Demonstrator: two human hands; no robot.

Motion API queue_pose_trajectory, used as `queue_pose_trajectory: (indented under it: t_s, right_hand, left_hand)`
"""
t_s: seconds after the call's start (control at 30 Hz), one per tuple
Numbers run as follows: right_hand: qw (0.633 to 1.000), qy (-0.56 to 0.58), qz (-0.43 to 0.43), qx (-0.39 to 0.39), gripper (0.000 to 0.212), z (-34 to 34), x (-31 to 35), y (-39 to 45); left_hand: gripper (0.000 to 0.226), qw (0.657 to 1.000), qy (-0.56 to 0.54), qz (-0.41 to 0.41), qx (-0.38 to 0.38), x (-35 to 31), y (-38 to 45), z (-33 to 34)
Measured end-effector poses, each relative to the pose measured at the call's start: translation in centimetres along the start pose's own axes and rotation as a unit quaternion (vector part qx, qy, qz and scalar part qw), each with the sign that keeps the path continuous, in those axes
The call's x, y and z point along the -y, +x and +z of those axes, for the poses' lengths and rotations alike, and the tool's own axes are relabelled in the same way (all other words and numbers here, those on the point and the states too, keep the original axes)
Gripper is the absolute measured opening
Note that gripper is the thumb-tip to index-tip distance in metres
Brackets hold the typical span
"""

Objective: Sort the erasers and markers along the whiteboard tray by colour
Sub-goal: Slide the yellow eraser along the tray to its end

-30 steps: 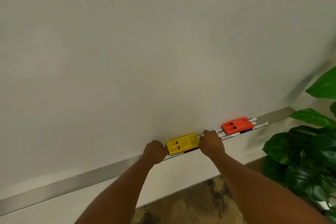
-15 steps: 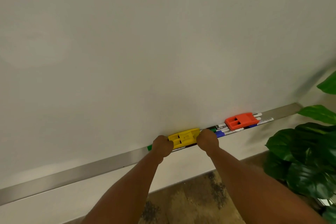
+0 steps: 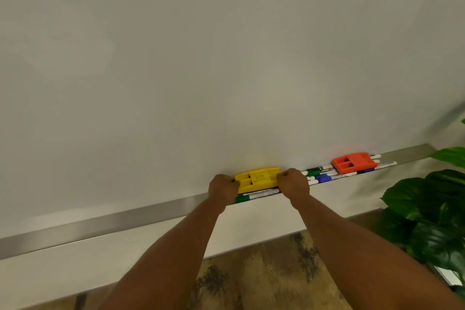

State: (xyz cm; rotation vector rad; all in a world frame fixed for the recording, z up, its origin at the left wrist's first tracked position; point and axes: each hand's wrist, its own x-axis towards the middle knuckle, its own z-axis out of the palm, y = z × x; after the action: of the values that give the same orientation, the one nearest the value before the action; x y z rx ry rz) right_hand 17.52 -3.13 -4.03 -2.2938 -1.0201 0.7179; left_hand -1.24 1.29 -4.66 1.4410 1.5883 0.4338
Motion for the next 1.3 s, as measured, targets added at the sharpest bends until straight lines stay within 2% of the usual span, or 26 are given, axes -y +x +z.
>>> queue_pose_trajectory:
  t_s: [0.13,0.27,0.37,0.43,0.53,0.83,1.03,1.13,1.3]
  right_hand:
    - [0.999,0.020,-0.010,0.025,0.021,2.3,1.4,-2.2]
    - [0.996,0.044,-0.027,0.073,0.022,5.9,4.1,-4.8]
    - [0.992,0.038,-0.048,0.109,0.024,9.2,6.6,-6.8]
    - [0.989,0.034,-0.060,0.131,0.027,11.2,8.3,-8.2]
    - [0.982,0.040,-0.067,0.173,0.025,14.4,10.7,-10.1]
    - [0.936,0.099,-0.068,0.330,0.012,25.9,17.9,-16.6]
    - [0.920,0.114,-0.058,0.370,0.010,32.4,23.1,-21.6]
    - [0.911,0.126,-0.059,0.388,0.010,35.1,25.7,-23.9]
    - [0.898,0.136,-0.044,0.416,0.012,39.4,30.1,-27.6]
  left_hand:
    - [0.019,0.997,-0.070,-0.036,0.020,3.2,-0.2,-4.0]
    - [0.009,0.993,-0.110,-0.051,-0.009,6.7,-1.6,-9.3]
    - [0.014,0.988,-0.133,-0.065,-0.048,9.4,-2.7,-13.3]
    - [0.015,0.986,-0.136,-0.074,-0.066,11.1,-3.5,-15.9]
    - [0.005,0.981,-0.142,-0.092,-0.094,13.3,-4.8,-19.5]
    - [0.011,0.964,-0.108,-0.135,-0.203,22.5,-8.6,-31.2]
    - [0.010,0.943,-0.107,-0.167,-0.267,28.0,-10.0,-37.6]
    - [0.021,0.929,-0.113,-0.177,-0.304,30.2,-10.2,-40.5]
    - [0.018,0.915,-0.109,-0.189,-0.341,33.4,-10.1,-44.8]
